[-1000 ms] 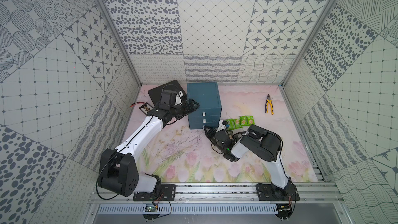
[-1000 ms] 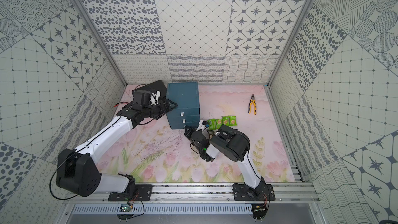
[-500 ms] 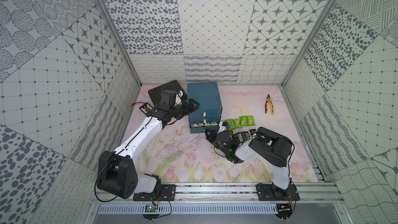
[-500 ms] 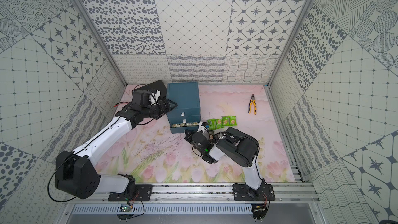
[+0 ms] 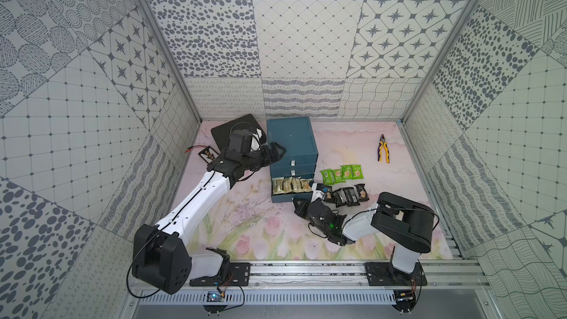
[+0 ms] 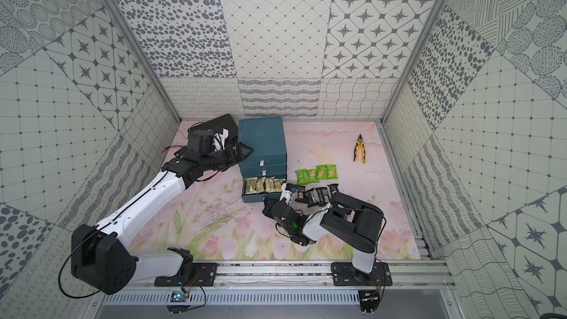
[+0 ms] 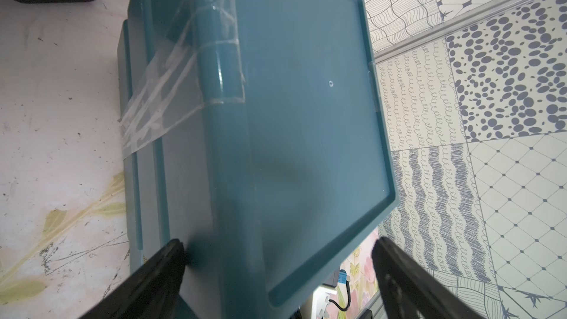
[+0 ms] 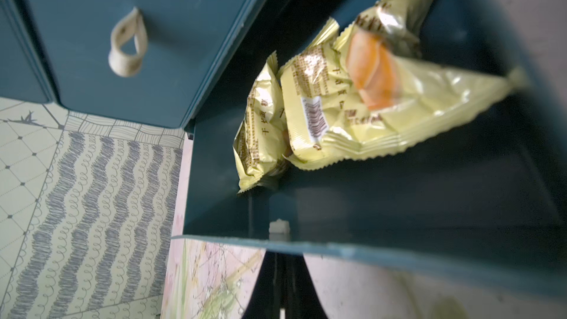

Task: Take the cookies out of the drawer
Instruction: Open the drawer in the storage box, then pick up the cookie from the drawer.

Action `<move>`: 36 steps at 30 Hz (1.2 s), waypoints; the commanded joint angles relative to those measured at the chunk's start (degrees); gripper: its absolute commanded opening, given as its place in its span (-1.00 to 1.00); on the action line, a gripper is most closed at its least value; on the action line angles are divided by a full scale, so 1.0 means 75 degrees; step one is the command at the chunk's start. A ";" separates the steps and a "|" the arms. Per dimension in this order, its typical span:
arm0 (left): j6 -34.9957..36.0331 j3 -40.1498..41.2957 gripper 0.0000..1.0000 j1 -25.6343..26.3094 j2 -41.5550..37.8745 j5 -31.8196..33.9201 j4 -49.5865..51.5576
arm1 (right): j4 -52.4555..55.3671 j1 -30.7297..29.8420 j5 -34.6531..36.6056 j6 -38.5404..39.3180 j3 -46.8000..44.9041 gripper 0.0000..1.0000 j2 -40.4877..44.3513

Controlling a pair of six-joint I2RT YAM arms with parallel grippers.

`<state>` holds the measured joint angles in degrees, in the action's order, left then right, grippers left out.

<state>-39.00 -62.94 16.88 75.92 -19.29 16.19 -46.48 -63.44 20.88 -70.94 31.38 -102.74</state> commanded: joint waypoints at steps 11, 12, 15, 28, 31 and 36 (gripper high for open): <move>-0.0130 0.0276 0.98 0.0343 -0.0380 0.0028 0.0056 | 0.0820 -0.0792 0.0239 -0.0015 -0.0382 -0.98 0.0831; -0.0180 0.0341 0.98 0.0367 -0.0416 0.0048 0.0054 | 0.0829 -0.0787 0.0219 -0.0020 -0.0403 -0.93 0.0831; -0.0261 0.0557 0.98 0.0446 -0.0573 0.0138 0.0021 | 0.0793 -0.0823 0.0272 -0.0054 -0.0514 -0.89 0.0906; -0.0420 0.1525 0.98 0.0444 -0.1606 0.1051 0.0708 | 0.3524 -0.0869 0.0916 0.0847 0.0082 0.07 0.2664; -0.0344 0.1872 0.98 0.0281 -0.1775 0.1087 0.0935 | 0.4529 -0.0796 0.1281 0.1407 0.0366 0.05 0.3344; -0.0366 0.2517 0.98 0.0056 -0.2261 0.0686 0.0847 | 0.6499 0.0195 0.0049 0.2254 0.1502 -0.06 0.3603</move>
<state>-41.80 -47.27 18.44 61.82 -13.85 21.02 -8.97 -65.32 25.28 -60.03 38.24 -75.99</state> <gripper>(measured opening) 0.991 0.475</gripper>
